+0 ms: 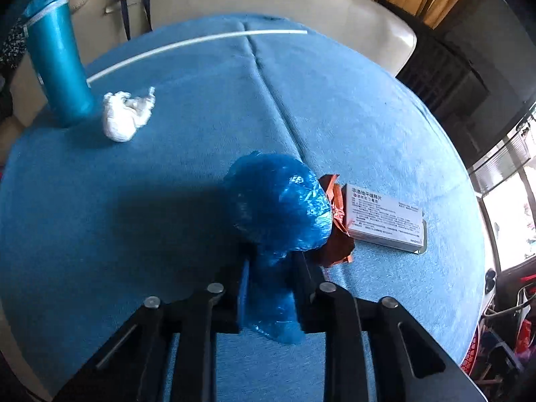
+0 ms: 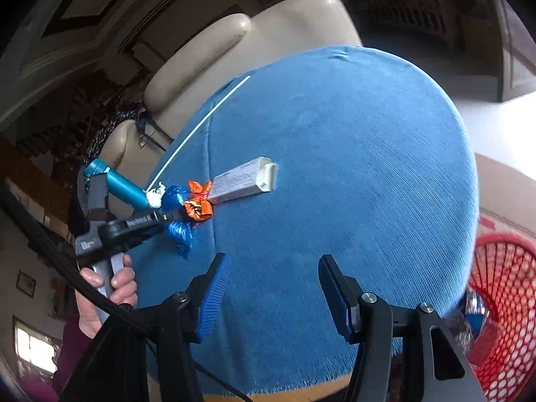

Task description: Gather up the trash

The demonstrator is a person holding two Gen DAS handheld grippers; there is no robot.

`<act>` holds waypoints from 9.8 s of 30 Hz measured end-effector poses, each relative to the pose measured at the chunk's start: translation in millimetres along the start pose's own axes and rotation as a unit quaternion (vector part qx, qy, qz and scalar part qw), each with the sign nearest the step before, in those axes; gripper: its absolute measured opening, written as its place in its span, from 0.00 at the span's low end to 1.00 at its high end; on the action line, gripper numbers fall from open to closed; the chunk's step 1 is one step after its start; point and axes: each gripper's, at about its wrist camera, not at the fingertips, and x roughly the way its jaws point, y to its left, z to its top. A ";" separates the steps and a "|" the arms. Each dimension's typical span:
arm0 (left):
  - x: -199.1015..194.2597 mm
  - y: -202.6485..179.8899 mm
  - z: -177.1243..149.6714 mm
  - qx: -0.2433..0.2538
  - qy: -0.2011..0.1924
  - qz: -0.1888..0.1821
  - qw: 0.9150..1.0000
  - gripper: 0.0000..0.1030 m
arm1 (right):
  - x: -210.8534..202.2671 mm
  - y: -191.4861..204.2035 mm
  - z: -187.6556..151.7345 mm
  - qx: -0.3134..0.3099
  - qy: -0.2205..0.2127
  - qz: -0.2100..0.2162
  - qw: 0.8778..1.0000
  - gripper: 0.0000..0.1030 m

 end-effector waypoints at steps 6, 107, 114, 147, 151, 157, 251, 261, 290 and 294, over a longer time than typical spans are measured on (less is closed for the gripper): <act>-31.8 23.7 -19.0 0.021 -0.020 0.003 1.000 0.19 | 49.7 65.6 30.6 -0.084 0.012 0.026 0.996 0.43; -72.9 20.7 -134.3 0.104 0.004 -0.018 0.994 0.58 | 64.5 49.6 -73.8 -0.048 0.037 0.023 0.998 0.48; -84.2 26.5 -142.5 0.097 -0.003 -0.027 0.995 0.59 | 36.5 26.1 -80.5 -0.004 -0.006 0.048 0.999 0.69; -74.7 16.0 -153.8 0.127 -0.019 -0.005 0.992 0.24 | 66.3 69.9 -94.5 -0.098 0.013 -0.009 0.995 0.38; -85.9 18.1 -151.9 0.117 -0.038 0.016 0.992 0.23 | 65.2 67.4 -94.9 -0.092 0.008 -0.010 0.996 0.30; -114.5 11.6 -153.2 0.120 -0.080 0.041 0.989 0.23 | 48.8 62.1 -93.7 -0.080 -0.007 0.005 0.997 0.28; -164.4 -174.0 -151.3 0.329 -0.195 -0.050 0.922 0.23 | -181.2 -57.6 -48.6 0.038 -0.225 -0.101 0.968 0.28; -145.2 -239.8 -182.8 0.418 -0.094 -0.165 0.888 0.25 | -202.9 -112.6 -77.7 0.096 -0.197 -0.142 0.965 0.28; -105.8 46.8 -55.0 0.128 -0.100 0.094 0.982 0.70 | -90.7 -44.7 -36.8 0.048 -0.095 -0.076 0.991 0.65; -91.5 78.4 -8.2 0.092 -0.100 0.117 0.984 0.70 | -58.7 -23.9 -28.3 0.036 -0.067 -0.056 0.996 0.65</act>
